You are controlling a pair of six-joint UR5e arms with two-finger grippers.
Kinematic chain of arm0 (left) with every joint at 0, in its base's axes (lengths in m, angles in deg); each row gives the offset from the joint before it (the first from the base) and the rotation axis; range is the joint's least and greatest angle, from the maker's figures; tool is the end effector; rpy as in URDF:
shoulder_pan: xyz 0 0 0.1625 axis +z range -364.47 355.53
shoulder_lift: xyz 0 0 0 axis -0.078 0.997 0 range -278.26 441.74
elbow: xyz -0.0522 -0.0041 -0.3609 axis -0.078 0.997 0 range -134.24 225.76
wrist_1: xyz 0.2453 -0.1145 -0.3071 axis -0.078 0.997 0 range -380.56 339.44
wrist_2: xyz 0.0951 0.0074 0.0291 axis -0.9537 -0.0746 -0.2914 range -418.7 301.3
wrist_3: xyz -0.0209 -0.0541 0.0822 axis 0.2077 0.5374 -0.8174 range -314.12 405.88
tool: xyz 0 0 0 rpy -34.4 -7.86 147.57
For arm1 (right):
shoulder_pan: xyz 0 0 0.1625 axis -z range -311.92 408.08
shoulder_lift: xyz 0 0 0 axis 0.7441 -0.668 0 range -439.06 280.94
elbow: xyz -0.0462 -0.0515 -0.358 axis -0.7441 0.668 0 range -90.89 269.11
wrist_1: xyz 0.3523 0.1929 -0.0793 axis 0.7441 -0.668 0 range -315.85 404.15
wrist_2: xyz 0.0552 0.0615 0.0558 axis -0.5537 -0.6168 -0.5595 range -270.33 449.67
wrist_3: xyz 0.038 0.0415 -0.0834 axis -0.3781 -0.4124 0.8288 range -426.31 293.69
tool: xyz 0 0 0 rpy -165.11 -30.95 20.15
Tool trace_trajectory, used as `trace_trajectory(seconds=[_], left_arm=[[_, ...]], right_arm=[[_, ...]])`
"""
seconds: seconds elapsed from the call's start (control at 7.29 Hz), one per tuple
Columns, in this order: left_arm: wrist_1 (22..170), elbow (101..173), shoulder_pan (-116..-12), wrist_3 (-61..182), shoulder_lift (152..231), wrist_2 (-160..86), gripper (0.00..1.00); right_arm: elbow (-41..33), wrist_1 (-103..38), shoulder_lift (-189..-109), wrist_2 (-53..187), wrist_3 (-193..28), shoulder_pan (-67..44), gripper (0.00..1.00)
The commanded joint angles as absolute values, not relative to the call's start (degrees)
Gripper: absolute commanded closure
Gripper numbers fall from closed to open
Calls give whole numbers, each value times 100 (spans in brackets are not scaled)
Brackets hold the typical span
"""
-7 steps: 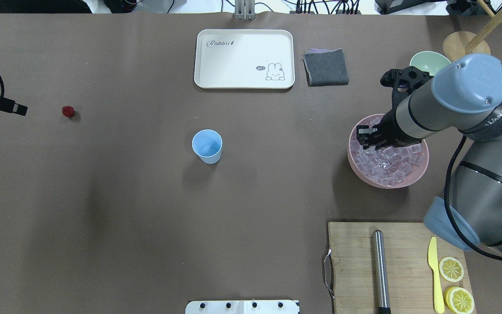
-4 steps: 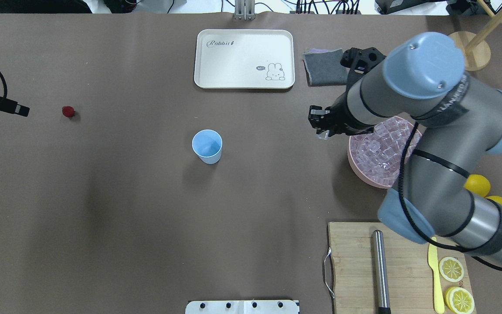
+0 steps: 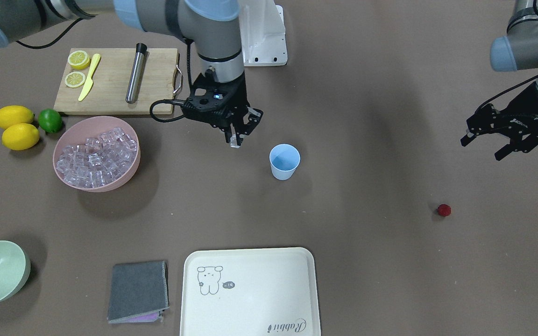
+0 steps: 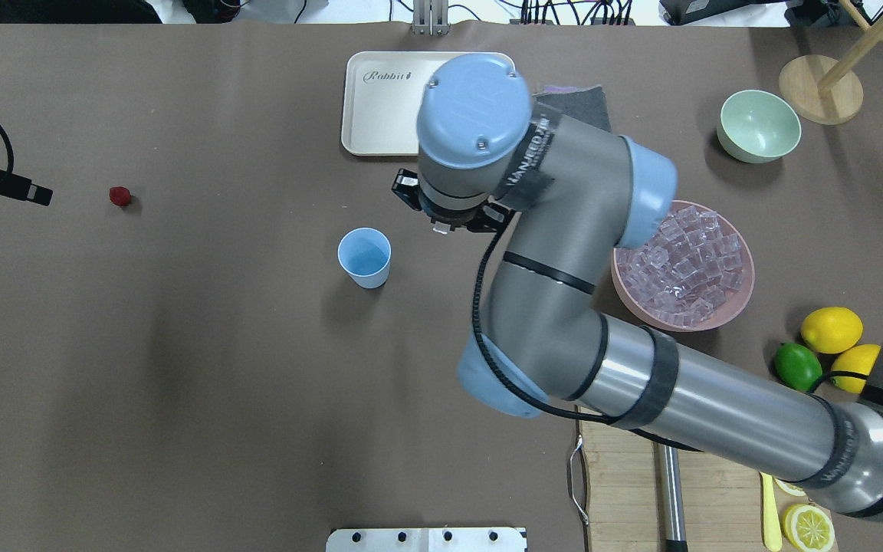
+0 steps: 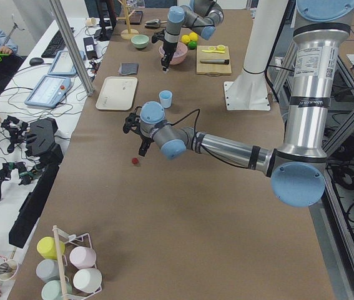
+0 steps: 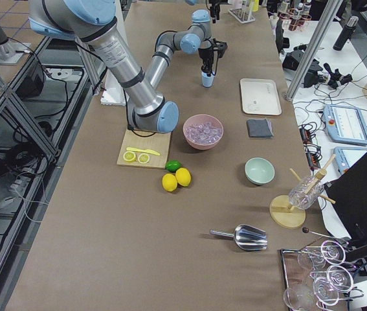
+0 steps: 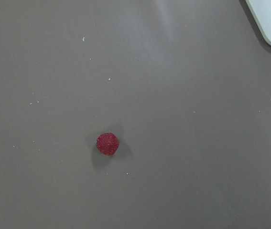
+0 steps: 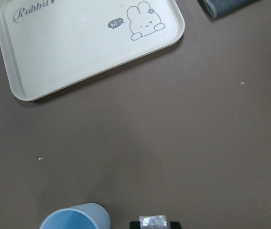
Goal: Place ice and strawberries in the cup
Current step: 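Carry the ice cube with the right gripper over the light-blue cup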
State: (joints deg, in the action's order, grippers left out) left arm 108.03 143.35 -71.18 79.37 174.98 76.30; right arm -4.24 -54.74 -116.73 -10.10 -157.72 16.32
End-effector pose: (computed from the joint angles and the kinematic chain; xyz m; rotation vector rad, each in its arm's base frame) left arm 0.1483 -0.5020 0.4244 0.3674 1.0310 0.1785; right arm -0.4892 -0.4396 0.0608 0.0587 -0.8366 0.4755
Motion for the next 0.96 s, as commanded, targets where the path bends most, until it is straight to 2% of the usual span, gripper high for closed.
trace_trajectory(seconds=[0.0,0.41,0.55,0.69,0.82], left_arm=[[10803,14323,-7118,7937,17482,7630,1],[10803,14314,-7118,7937,17464,7630,1],[10803,14314,-7118,7928,17464,7630,1],[10803,14314,-7118,7919,17464,7630,1],[10803,14314,-7118,7911,17464,7630,1]], right_arm=[[793,-4836,-10950,-528,-16577,1872,100],[983,-4646,-10842,-367,-16607,2127,100],[948,-4646,-10868,-402,-16598,2180,78],[931,-4664,-10912,-394,-16598,2198,5],[835,-4690,-10921,-394,-16598,2198,1]])
